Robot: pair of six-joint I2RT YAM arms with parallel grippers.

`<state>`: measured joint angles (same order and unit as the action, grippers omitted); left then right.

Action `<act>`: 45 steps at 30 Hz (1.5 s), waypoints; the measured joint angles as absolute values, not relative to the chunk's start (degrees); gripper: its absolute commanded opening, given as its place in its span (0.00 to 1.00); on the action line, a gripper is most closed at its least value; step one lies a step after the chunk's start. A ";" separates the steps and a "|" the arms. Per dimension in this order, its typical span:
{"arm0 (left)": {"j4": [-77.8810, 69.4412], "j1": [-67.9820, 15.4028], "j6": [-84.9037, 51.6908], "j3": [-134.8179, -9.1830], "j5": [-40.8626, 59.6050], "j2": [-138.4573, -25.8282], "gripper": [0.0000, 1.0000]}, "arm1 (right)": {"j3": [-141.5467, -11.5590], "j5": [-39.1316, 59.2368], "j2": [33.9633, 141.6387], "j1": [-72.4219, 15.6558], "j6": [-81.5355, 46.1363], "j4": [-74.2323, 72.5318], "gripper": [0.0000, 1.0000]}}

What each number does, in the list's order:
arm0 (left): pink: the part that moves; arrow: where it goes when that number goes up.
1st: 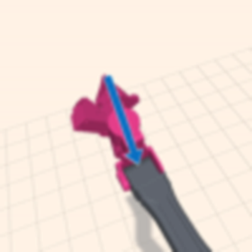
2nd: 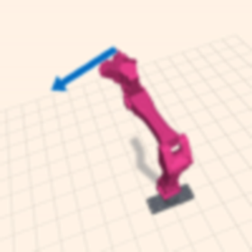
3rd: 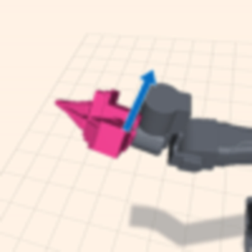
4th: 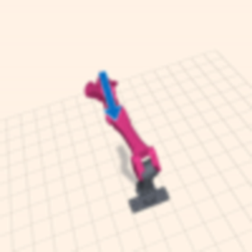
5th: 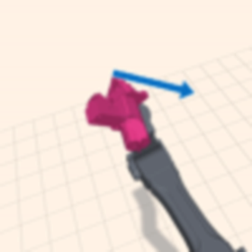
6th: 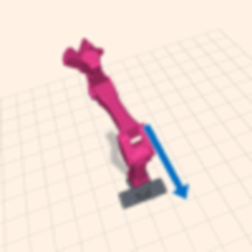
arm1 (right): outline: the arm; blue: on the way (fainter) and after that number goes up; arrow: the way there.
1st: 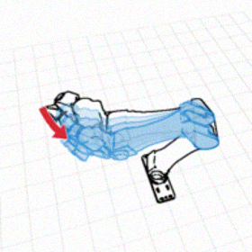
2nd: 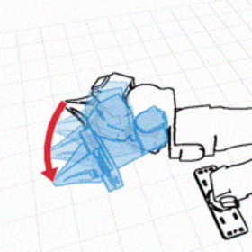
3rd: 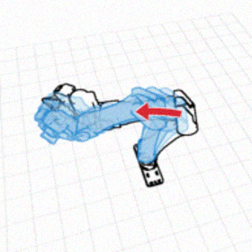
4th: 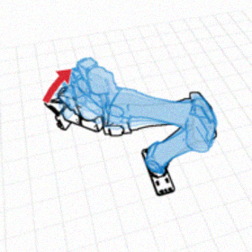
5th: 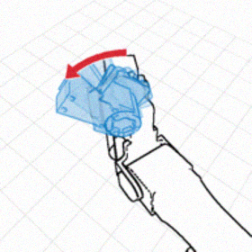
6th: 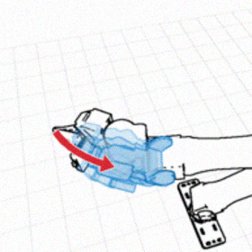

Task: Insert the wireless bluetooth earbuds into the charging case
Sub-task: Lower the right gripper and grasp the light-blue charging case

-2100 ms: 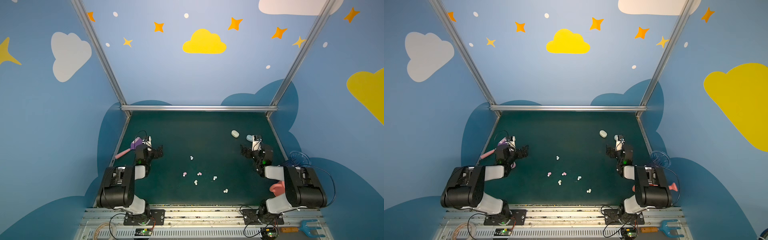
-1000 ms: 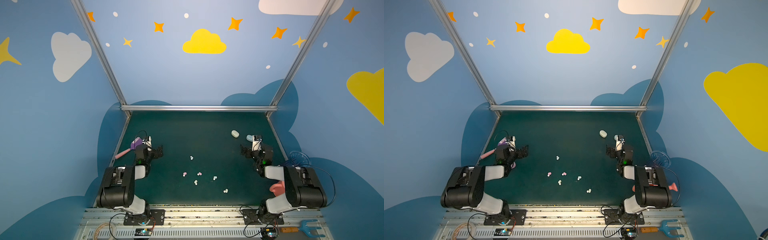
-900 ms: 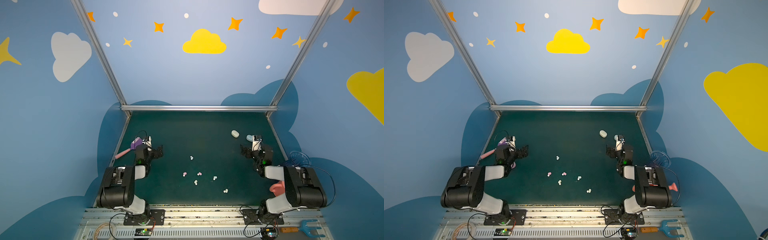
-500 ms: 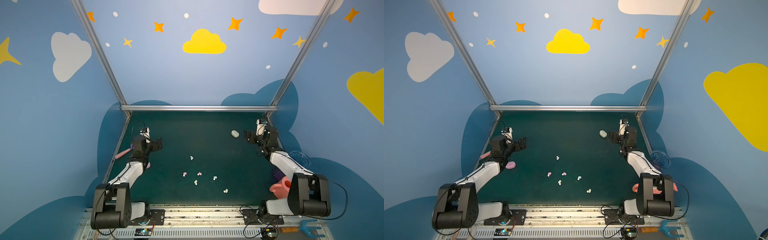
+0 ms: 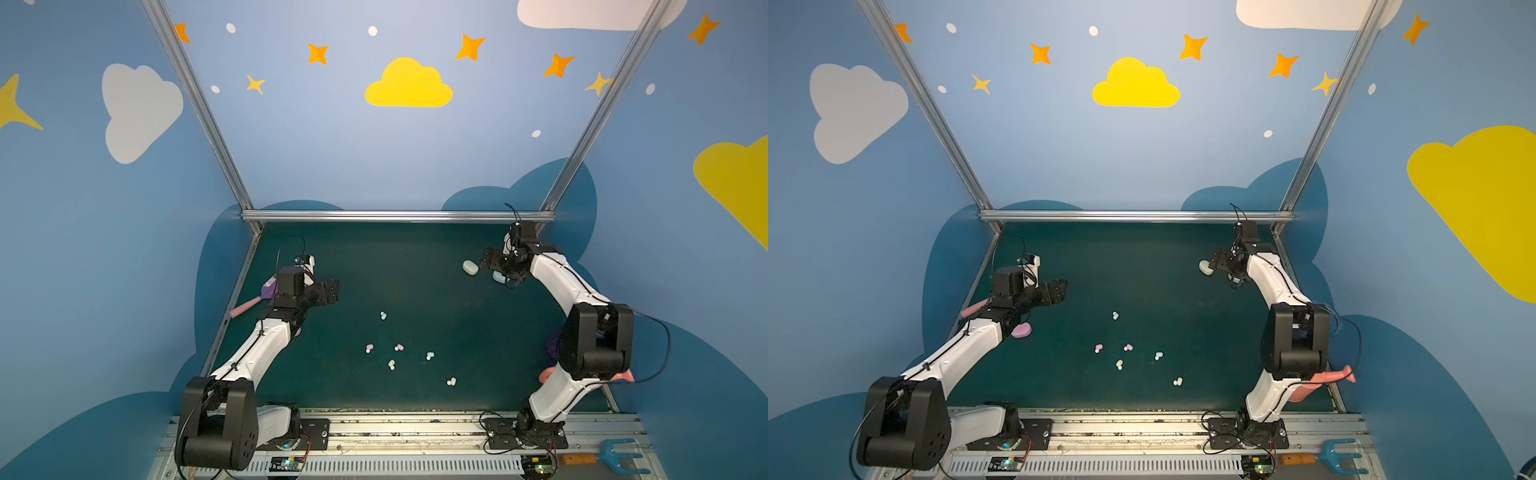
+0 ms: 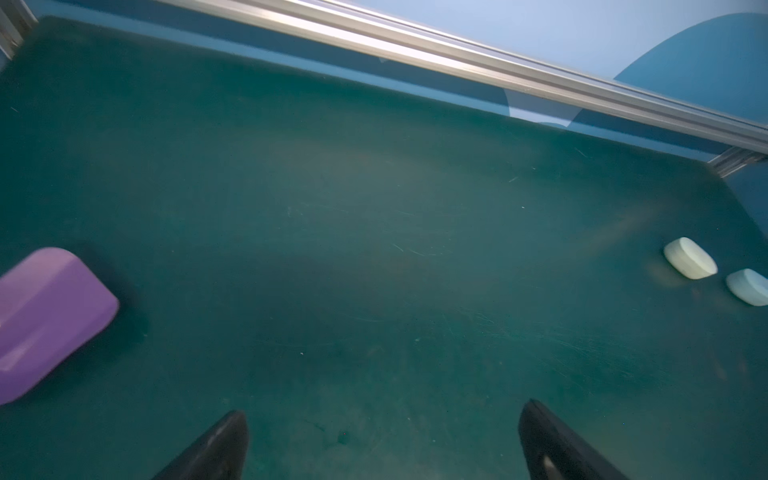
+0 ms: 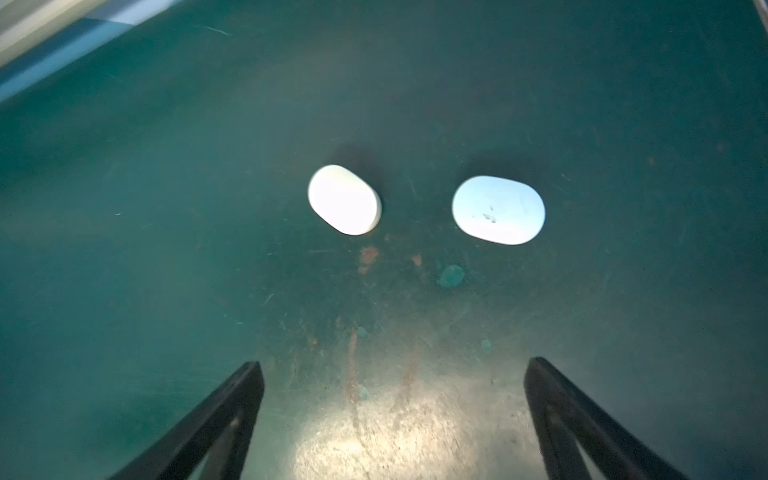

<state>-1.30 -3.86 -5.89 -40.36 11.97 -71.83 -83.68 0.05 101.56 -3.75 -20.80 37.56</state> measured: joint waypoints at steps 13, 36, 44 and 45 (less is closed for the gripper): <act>0.82 -5.87 -8.75 -43.29 19.33 -71.92 1.00 | -100.40 -3.66 118.41 -0.49 -24.23 49.04 0.94; 2.83 -6.76 -8.51 -44.80 21.61 -74.17 1.00 | -108.79 -2.76 130.43 2.98 -22.63 51.18 0.74; 2.94 -6.79 -8.21 -44.80 21.56 -74.17 1.00 | -111.92 -1.10 133.25 3.03 -21.91 51.59 0.71; 2.98 -6.79 -8.16 -44.80 21.54 -74.17 1.00 | -112.03 -0.95 133.43 3.01 -21.96 51.72 0.71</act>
